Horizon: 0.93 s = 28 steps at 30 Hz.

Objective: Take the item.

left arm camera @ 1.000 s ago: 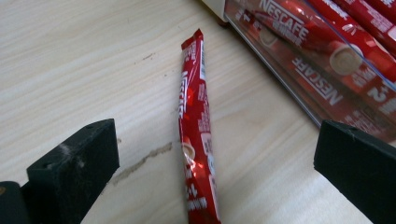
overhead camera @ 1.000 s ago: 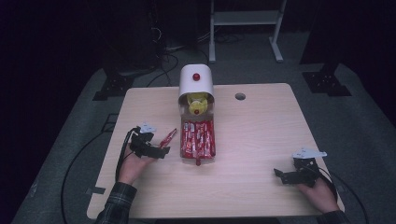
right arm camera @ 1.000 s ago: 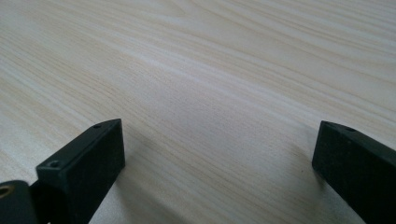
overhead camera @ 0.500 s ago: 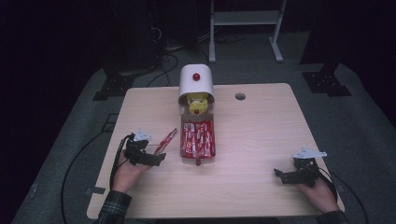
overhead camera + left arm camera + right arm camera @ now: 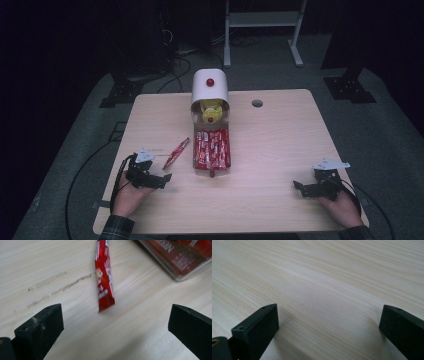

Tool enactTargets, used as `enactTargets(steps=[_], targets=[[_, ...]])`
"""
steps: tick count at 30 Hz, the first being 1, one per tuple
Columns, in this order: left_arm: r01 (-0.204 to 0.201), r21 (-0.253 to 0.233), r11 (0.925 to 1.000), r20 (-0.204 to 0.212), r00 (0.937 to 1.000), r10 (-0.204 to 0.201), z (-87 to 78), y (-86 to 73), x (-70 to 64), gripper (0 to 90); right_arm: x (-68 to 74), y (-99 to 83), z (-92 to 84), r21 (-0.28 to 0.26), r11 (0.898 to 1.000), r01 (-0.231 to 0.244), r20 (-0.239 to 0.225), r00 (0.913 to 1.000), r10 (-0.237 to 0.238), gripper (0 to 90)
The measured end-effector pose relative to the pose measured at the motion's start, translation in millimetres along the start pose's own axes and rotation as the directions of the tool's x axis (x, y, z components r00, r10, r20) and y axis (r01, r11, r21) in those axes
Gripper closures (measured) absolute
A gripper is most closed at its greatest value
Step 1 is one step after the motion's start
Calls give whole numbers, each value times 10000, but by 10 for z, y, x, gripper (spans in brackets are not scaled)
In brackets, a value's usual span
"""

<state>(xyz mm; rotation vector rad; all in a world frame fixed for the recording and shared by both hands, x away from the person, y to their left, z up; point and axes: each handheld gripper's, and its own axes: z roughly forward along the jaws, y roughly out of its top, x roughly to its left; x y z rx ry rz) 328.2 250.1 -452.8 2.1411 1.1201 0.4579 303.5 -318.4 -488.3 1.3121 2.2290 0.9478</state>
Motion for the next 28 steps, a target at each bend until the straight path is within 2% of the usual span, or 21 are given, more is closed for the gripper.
enactTargets(steps=[6, 13, 17, 21, 24, 28], targets=[[-39, 228, 9997, -36, 10000, 39, -22, -119, 2, 0, 0, 0, 0, -3, 10000, 4, 5, 10000, -4, 15], [114, 497, 9987, -174, 9998, -105, -37, -276, 43, 0, 1, 0, 0, -4, 10000, -10, -5, 10000, 10, 15], [-44, 732, 9973, -335, 9994, 69, -20, -344, 44, 0, 1, 0, 0, -3, 10000, -13, -5, 10000, 13, 15], [-2, 401, 9992, -220, 9998, 11, -32, -401, 50, 0, 1, 0, 0, -2, 10000, -13, -4, 10000, 13, 15], [-94, -183, 9998, -156, 9998, 91, -40, -475, 62, 0, 1, 0, 0, -4, 10000, -10, -5, 10000, 10, 15], [-56, -205, 9998, -187, 9998, 52, -62, -499, 67, 0, 1, 0, 0, -1, 10000, -14, -4, 10000, 14, 15]])
